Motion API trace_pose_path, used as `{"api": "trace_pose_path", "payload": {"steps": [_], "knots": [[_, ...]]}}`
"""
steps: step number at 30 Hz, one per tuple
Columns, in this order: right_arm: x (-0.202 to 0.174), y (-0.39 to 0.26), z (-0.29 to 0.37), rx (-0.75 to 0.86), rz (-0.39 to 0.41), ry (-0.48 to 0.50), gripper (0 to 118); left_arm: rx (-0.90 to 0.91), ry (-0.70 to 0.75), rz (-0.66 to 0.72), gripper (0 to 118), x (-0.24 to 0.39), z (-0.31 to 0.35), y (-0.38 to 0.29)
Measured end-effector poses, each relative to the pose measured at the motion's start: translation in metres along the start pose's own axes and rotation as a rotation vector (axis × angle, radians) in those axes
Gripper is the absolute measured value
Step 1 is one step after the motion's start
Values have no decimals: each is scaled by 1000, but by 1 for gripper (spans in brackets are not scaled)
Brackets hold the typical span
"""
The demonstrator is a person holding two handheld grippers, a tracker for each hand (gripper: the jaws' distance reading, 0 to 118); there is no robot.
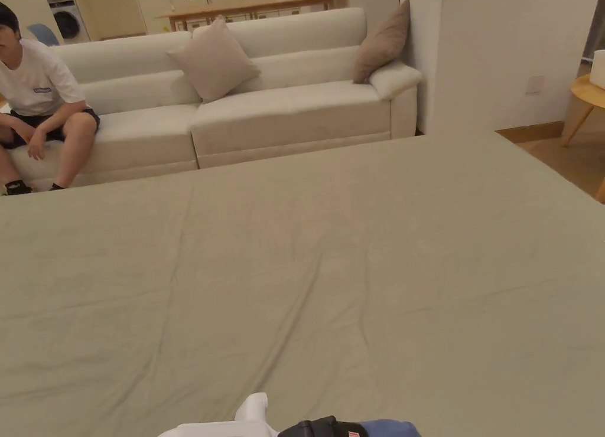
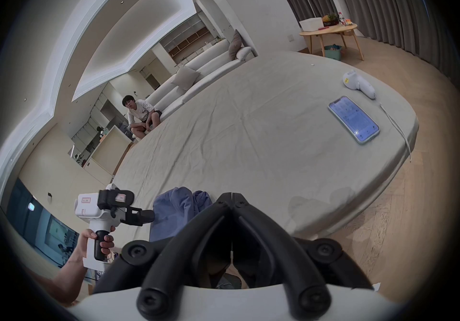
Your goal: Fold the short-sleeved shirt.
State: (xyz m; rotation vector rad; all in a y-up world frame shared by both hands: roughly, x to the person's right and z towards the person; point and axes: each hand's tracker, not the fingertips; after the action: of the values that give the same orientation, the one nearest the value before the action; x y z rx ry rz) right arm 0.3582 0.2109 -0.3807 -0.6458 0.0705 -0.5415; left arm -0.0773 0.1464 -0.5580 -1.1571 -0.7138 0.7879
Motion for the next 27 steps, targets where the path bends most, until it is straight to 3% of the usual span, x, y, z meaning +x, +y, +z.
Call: {"api": "trace_pose_path", "payload": {"steps": [3, 6, 10, 12, 16, 19, 22, 24, 25, 27], "knots": [[4, -3, 2, -4, -8, -15, 0, -41, 17, 9, 3, -2, -34, 1], [7, -6, 9, -6, -19, -23, 0, -124, 66, -21, 1, -10, -83, -4], [12, -11, 21, 0, -34, -38, 0, -149, 54, 41, 1, -10, -135, -1], [14, -14, 22, -2, -47, -54, 0, -186, 99, -4, 1, 0, -153, -1], [13, -19, 10, -46, -31, -46, 0, -220, -4, -58, 1, 18, -132, -6], [5, -18, -19, -115, -50, 49, 0, -120, -31, -30, 0, 15, -81, -7], [-15, -15, -76, -235, -57, 243, 0, 18, -35, 4, 0, 4, -9, -7], [-33, -14, -122, -343, -95, 374, 0, 116, 2, 36, 0, -5, 31, -12], [-40, -15, -147, -408, -134, 488, 0, 142, 16, 27, 0, -12, 50, -13], [-51, -20, -195, -552, -165, 555, 0, 187, 60, 31, 0, -23, 77, -20]]}}
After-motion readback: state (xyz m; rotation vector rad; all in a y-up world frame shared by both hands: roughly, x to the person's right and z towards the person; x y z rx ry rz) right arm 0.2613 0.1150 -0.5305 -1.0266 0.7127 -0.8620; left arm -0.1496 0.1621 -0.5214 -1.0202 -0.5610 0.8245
